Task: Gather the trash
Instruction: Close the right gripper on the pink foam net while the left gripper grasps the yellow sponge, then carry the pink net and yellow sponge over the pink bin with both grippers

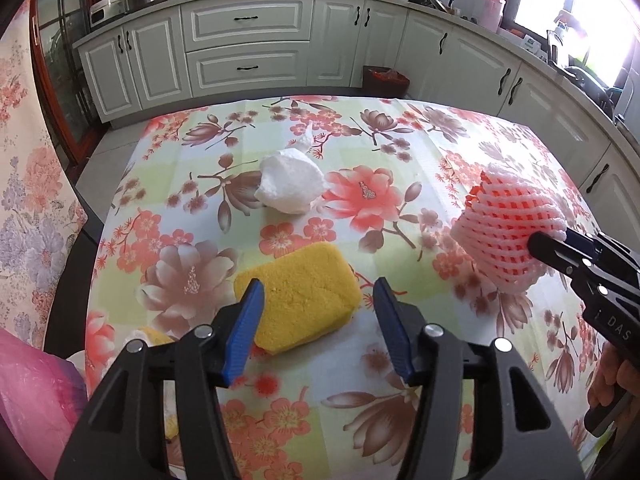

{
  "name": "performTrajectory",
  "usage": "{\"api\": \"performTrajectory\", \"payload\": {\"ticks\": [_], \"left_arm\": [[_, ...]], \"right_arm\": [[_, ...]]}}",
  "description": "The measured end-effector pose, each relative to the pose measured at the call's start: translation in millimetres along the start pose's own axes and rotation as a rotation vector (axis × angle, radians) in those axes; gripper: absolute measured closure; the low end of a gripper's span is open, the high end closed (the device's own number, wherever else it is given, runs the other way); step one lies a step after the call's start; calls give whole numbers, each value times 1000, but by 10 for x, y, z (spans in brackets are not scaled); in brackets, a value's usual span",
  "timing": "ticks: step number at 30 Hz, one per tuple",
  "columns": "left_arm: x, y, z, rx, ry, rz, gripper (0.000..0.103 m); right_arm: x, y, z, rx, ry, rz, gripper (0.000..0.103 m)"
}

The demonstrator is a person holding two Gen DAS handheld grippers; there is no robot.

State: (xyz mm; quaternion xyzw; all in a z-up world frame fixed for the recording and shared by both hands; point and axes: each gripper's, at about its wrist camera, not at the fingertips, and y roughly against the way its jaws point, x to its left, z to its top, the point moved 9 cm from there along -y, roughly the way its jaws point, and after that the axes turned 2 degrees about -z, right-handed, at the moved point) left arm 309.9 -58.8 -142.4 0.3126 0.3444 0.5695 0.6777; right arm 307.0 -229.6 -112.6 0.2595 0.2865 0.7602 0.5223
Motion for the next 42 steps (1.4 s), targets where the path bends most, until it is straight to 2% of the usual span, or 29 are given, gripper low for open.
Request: {"api": "performTrajectory", "payload": {"ticks": [2, 10, 11, 12, 13, 14, 20, 26, 42], "left_arm": [[13, -31, -11, 6, -6, 23, 37], [78, -155, -31, 39, -3, 74, 33], [92, -169, -36, 45, 4, 75, 36], [99, -185, -44, 50, 6, 72, 44], [101, -211, -62, 65, 5, 63, 73], [112, -231, -82, 78, 15, 56, 77], [64, -80, -88, 34, 15, 24, 77], [69, 250, -107, -20, 23, 13, 77], [739, 1285, -378, -144, 112, 88, 77]], "right_arm": [[2, 4, -10, 2, 0, 2, 69], [-2, 15, -23, 5, -2, 2, 69], [-1, 11, -22, 6, -2, 2, 69], [-5, 10, -23, 6, -1, 2, 69], [-5, 12, -25, 7, -2, 2, 69], [-3, 16, -26, 6, -2, 3, 69], [4, 44, -33, 6, 2, 0, 69], [82, 131, -4, -6, 9, 2, 69], [609, 417, 152, -54, 69, 34, 69]]}}
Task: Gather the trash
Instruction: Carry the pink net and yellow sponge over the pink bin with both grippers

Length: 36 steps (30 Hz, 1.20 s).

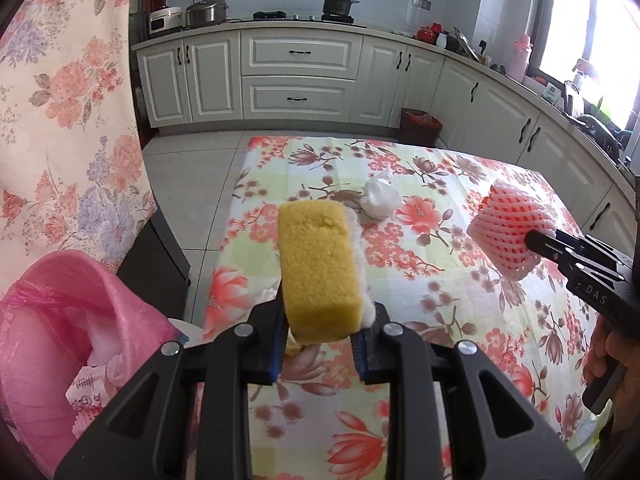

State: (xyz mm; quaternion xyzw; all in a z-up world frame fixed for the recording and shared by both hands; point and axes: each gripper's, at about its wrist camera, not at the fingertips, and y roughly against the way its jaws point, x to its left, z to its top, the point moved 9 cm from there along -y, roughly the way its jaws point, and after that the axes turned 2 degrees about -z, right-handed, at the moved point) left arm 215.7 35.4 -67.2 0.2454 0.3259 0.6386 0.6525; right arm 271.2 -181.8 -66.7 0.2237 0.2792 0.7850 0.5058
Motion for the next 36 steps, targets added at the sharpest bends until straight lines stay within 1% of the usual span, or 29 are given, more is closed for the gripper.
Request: {"api": "performTrajectory", "payload": {"ticks": [11, 18, 24, 28, 36], "left_arm": [[713, 511, -164, -58, 85, 73, 77], [1322, 939, -202, -106, 127, 156, 77], [1755, 1233, -304, -130, 168, 219, 77], [1948, 1316, -381, -129, 191, 239, 76], [2209, 1388, -488, -128, 228, 268, 75]], "right_arm": [[559, 121, 116, -17, 56, 51, 69], [1059, 171, 197, -29, 111, 99, 69], [1521, 178, 258, -30, 161, 151, 69], [1861, 203, 313, -34, 194, 189, 69], [2585, 235, 391, -34, 273, 271, 69]]}}
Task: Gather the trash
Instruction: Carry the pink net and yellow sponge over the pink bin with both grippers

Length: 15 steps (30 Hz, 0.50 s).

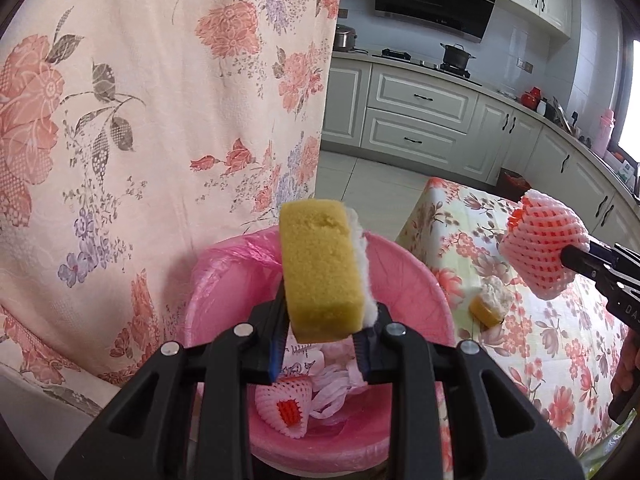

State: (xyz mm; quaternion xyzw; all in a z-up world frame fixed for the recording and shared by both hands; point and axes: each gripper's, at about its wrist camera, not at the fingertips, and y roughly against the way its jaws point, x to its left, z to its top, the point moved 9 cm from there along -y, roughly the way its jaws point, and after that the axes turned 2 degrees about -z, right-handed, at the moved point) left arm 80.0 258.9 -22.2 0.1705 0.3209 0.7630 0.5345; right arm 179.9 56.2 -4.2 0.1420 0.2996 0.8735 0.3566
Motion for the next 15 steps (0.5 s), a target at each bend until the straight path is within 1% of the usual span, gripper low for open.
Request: {"api": "performTrajectory", "payload": {"ticks": [6, 10, 15], "left_arm": [[167, -11, 3, 0, 19, 21, 75], [241, -10, 2, -1, 27, 28, 75], [325, 22, 14, -11, 42, 29, 75]], "right_arm": [[444, -178, 140, 16, 44, 57, 69], [671, -321, 196, 34, 69, 90, 68], [909, -483, 246, 52, 105, 106, 68]]}}
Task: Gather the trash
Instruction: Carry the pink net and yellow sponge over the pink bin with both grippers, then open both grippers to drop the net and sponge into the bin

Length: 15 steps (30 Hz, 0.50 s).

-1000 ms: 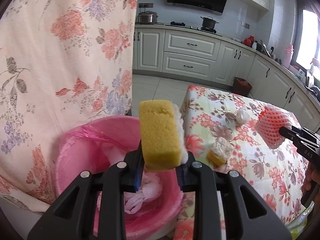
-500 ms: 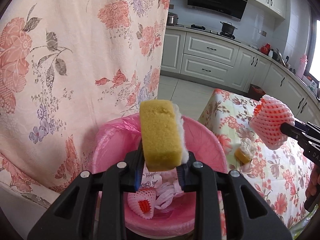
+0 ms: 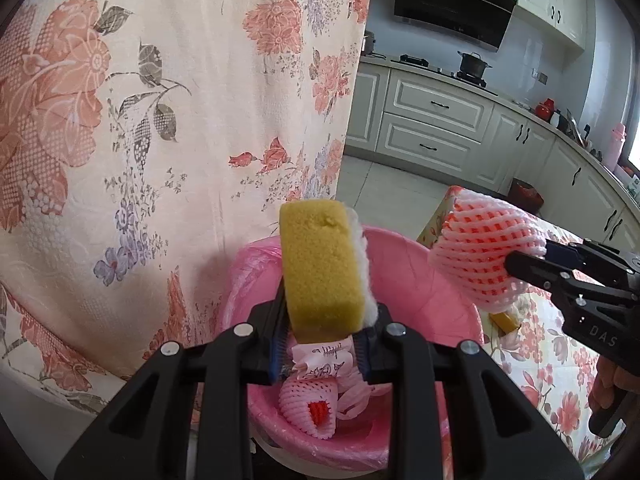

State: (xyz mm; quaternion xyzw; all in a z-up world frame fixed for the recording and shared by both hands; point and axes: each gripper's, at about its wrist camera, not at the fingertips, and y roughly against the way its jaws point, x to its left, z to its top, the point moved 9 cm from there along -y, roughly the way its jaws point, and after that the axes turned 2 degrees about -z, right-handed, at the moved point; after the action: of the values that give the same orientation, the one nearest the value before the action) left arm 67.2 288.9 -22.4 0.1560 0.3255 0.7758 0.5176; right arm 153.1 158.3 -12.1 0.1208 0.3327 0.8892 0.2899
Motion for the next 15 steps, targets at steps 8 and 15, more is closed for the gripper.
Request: {"api": "performTrajectory", "payload": {"ticks": [8, 15], "left_arm": [[44, 10, 0, -2, 2, 0, 75], [10, -7, 5, 0, -4, -7, 75]], "right_arm": [[121, -229, 54, 19, 15, 10, 55], [81, -285, 45, 27, 22, -11, 45]]}}
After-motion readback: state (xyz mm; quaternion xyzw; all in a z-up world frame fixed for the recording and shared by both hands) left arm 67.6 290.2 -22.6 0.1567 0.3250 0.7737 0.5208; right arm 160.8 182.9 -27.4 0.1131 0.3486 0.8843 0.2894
